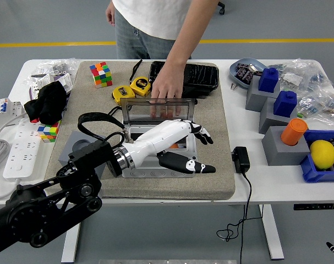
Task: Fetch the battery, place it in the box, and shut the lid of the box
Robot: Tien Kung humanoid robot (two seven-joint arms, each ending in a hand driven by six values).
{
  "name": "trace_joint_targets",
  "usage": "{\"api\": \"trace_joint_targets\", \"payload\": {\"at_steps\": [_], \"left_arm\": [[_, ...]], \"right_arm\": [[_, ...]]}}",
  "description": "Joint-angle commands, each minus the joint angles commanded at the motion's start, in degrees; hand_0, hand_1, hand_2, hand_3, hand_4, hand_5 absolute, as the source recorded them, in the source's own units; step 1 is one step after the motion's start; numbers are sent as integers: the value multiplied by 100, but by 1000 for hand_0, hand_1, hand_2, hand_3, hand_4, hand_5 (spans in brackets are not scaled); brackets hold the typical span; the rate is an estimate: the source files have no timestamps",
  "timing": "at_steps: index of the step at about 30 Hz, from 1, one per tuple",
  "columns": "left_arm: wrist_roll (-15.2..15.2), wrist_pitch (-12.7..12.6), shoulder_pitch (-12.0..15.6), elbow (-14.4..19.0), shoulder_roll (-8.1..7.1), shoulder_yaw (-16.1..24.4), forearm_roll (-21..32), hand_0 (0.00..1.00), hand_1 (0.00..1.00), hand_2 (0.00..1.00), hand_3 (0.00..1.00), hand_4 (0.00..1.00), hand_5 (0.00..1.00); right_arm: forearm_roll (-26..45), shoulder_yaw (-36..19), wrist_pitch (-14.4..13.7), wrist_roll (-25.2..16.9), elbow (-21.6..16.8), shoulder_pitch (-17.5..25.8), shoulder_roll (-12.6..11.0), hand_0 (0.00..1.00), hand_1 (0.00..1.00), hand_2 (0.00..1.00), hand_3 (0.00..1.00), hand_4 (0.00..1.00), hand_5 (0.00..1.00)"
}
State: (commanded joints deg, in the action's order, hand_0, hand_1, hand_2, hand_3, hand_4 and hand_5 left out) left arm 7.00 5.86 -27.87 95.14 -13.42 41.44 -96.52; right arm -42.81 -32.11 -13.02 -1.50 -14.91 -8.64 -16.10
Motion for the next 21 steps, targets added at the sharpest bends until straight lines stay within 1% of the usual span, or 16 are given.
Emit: {"api": "trace_joint_targets", "payload": {"at_steps": [2,4,5,6,7,9,11,12,15,16,17,18,19,20,21], "left_arm": [[380,521,19,446,54,313,520,529,610,584,585,998,746],[588,962,26,628,108,594,967,529,610,584,585,998,746],[608,1186,27,651,132,718,1191,529,610,584,585,998,746],[517,1355,20,601,172,868,1451,478,605,586,576,998,756],[394,1329,15,531,208,1006,1712,478,605,586,576,998,756],[112,1066,11,385,265,1186,2196,478,605,586,576,998,756],[-336,582,8,160,328,1354,2680,478,605,586,576,998,756],[-515,373,6,66,353,1414,2904,540,670,648,615,998,757],[-1111,-372,-10,-255,440,1623,3649,540,670,648,615,998,757],[-1240,-595,-21,-360,462,1681,3872,540,670,648,615,998,757],[-1298,-819,-39,-470,484,1743,3950,540,670,648,615,998,757],[-1312,-1047,-54,-587,492,1780,3781,807,807,753,699,998,807],[-1302,-1263,-66,-687,492,1801,3568,807,807,753,699,998,807],[-1231,-1539,-88,-825,479,1797,3270,807,807,753,699,998,807],[-1099,-1619,-113,-950,449,1774,3046,807,807,753,699,998,807]], "right_arm": [[-10,-9,4,2,-5,-1,5,825,798,763,773,998,998],[-13,-10,8,3,-7,3,10,825,798,763,773,998,998],[-10,-6,9,2,-5,5,13,825,798,763,773,998,998],[-5,1,9,3,-1,9,16,826,798,762,773,998,998],[-4,4,10,4,0,11,18,826,798,762,773,998,998],[-5,1,12,5,0,12,20,826,798,762,773,998,998],[0,3,13,5,1,7,21,826,798,762,773,998,998],[1,1,12,5,2,5,21,824,797,762,773,998,998],[1,-4,11,4,2,-5,21,824,797,762,773,998,998],[5,0,10,6,4,-6,23,824,797,762,773,998,998],[3,-2,10,7,4,-7,25,824,797,762,773,998,998],[0,-8,11,7,3,-9,26,825,797,762,773,998,998],[-4,-16,11,7,2,-11,26,825,797,762,773,998,998],[-9,-28,12,6,0,-13,26,825,797,762,773,998,998],[-10,-31,13,7,0,-17,25,825,797,762,773,998,998]]}}
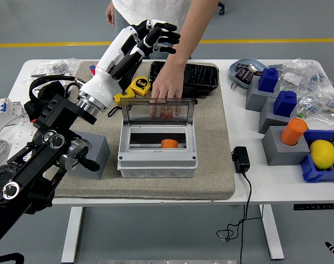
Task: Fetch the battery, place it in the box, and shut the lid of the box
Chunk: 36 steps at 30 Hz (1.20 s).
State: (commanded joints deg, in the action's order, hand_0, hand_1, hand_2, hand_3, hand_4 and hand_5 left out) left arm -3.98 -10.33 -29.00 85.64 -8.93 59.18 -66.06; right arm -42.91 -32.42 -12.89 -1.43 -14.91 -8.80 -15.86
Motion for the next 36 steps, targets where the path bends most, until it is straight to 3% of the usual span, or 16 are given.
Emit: {"api": "trace_joint_targets", "payload": {"at_steps": [2,3,8,9,20,21,25,27,36], "left_arm": [[213,9,-37,-192,-41,-46,-447,807,807,753,699,998,807],[303,36,-53,-281,-58,-72,-708,998,998,926,817,998,998],[726,247,-116,-667,-107,-164,-1937,998,998,926,817,998,998],[766,271,-115,-687,-114,-171,-2160,998,998,974,834,998,998],[966,580,-129,-755,-263,-419,-4841,998,998,962,802,998,998],[975,609,-126,-769,-279,-432,-5065,998,998,863,656,998,998],[999,714,-111,-816,-333,-471,-5993,998,998,863,656,998,998],[1001,758,-79,-825,-346,-472,-6098,998,998,818,634,998,998],[1012,908,59,-701,-397,-575,-5938,998,998,784,609,998,998]], "right_arm": [[-1,-6,-1,-1,1,-2,-1,825,797,762,773,998,998],[-3,-11,-1,0,1,-3,-2,825,797,762,773,998,998],[-9,-21,-1,3,-2,0,0,825,797,762,773,998,998],[-9,-24,-1,3,-1,-1,1,826,796,761,773,998,998],[-22,-46,-6,4,-3,-10,-8,826,795,761,773,998,998],[-22,-44,-5,4,-4,-10,-7,826,794,761,773,998,998],[-14,-28,-4,6,-1,6,-6,826,794,761,773,998,998],[-6,-17,-4,5,2,16,-10,826,794,760,773,998,998],[-2,-16,1,-5,-1,21,-18,827,794,760,773,998,998]]}}
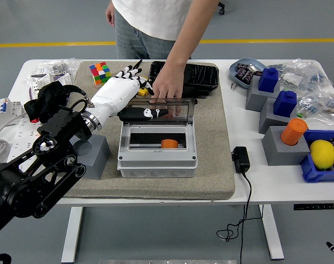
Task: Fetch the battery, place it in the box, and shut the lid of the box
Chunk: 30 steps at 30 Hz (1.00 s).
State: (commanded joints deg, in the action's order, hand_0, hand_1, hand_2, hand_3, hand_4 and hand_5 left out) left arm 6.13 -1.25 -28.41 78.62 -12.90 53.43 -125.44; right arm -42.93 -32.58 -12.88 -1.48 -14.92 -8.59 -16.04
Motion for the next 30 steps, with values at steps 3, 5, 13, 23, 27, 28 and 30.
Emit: {"api": "trace_joint_targets", "payload": {"at_steps": [3,5,13,23,27,28,30], "left_arm": [[1,42,57,115,-38,-68,19,998,974,762,569,998,998],[-12,41,97,188,-68,-128,59,998,974,762,569,998,998],[-2,41,239,495,-150,-292,123,998,963,748,551,998,998],[-14,4,474,819,-148,-399,104,998,939,742,542,998,998],[-8,9,554,857,-167,-519,103,998,939,739,539,998,998],[-3,19,574,861,-171,-554,102,998,939,739,539,998,998],[7,39,605,874,-177,-606,108,998,939,739,539,998,998]], "right_arm": [[4,7,-1,-1,3,16,2,826,794,760,773,998,998],[7,8,-2,-1,5,24,2,826,794,760,773,998,998],[-8,-14,-1,-1,1,11,1,826,792,758,773,998,998],[-20,-53,-3,1,-1,6,5,827,792,758,773,998,998],[-25,-63,-1,1,-1,3,6,827,791,757,773,998,998],[-25,-64,-1,2,0,3,6,827,791,757,773,998,998],[-27,-64,-2,3,1,0,5,827,791,757,773,998,998]]}}
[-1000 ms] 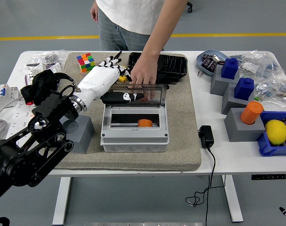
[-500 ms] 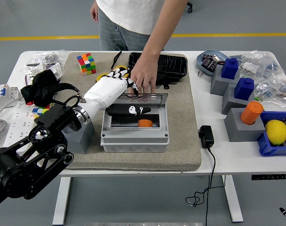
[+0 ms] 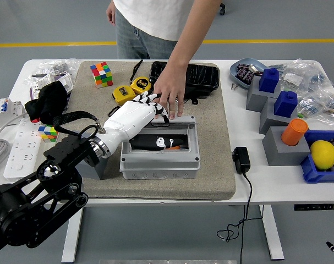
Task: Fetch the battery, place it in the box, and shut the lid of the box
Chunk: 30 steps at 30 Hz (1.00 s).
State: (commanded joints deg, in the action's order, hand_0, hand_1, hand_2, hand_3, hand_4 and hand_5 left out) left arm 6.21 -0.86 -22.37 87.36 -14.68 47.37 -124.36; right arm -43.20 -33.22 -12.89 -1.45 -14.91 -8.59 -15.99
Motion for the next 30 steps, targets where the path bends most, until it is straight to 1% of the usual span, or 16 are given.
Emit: {"api": "trace_joint_targets", "payload": {"at_steps": [3,6,8,9,11,14,15,17,19,20,21,23,25,26,27,30], "left_arm": [[1,16,28,43,-38,-139,20,998,936,737,538,998,998],[2,46,30,59,-58,-209,26,998,936,737,538,998,998],[-10,20,32,96,-68,-208,3,998,936,737,538,998,998],[-44,-69,40,166,-74,-159,-15,998,913,737,553,998,998],[-106,-202,50,287,-72,-56,-25,998,913,737,553,998,998],[-166,-298,49,571,-62,180,83,998,913,737,553,998,998],[-188,-306,54,675,-57,279,226,998,874,718,566,998,998],[-261,-296,93,870,-22,529,618,998,874,718,566,998,998],[-338,-272,156,1003,41,796,1070,998,874,718,566,998,998],[-435,-243,246,1077,118,1011,1330,998,874,718,566,998,998],[-510,-236,307,1102,175,1181,1554,889,795,711,625,998,998],[-647,-230,407,1095,278,1509,2038,889,795,711,625,998,998],[-746,-78,544,997,406,1959,2559,889,795,711,625,998,998],[-767,-23,589,964,435,2116,2746,889,795,711,625,998,998],[-791,32,638,927,456,2305,3006,790,784,743,721,998,998],[-805,256,780,803,477,2836,3714,790,784,743,721,998,998]], "right_arm": [[-2,-8,0,2,1,-3,2,827,791,757,773,998,998],[-9,-21,3,3,1,-7,3,827,791,757,773,998,998],[-14,-26,4,5,1,-9,5,827,791,757,773,998,998],[-20,-35,4,5,0,-8,7,829,791,757,773,998,998],[-22,-37,5,5,1,-6,8,829,791,757,773,998,998],[-18,-31,5,7,6,3,12,829,791,757,773,998,998],[-21,-32,5,8,6,3,14,827,790,757,772,998,998],[-27,-36,8,10,6,2,18,827,790,757,772,998,998],[-34,-42,10,12,6,-2,23,827,790,757,772,998,998],[-44,-52,12,17,7,1,33,827,790,757,772,998,998],[-49,-55,13,19,6,4,39,826,790,756,772,998,998],[-47,-47,16,22,7,10,47,826,790,756,772,998,998],[-47,-40,21,24,5,11,57,826,790,756,772,998,998],[-51,-45,23,23,2,8,59,826,790,756,772,998,998],[-52,-47,24,23,1,4,60,827,790,757,772,998,998],[-25,-18,20,24,8,1,59,827,790,757,772,998,998]]}}
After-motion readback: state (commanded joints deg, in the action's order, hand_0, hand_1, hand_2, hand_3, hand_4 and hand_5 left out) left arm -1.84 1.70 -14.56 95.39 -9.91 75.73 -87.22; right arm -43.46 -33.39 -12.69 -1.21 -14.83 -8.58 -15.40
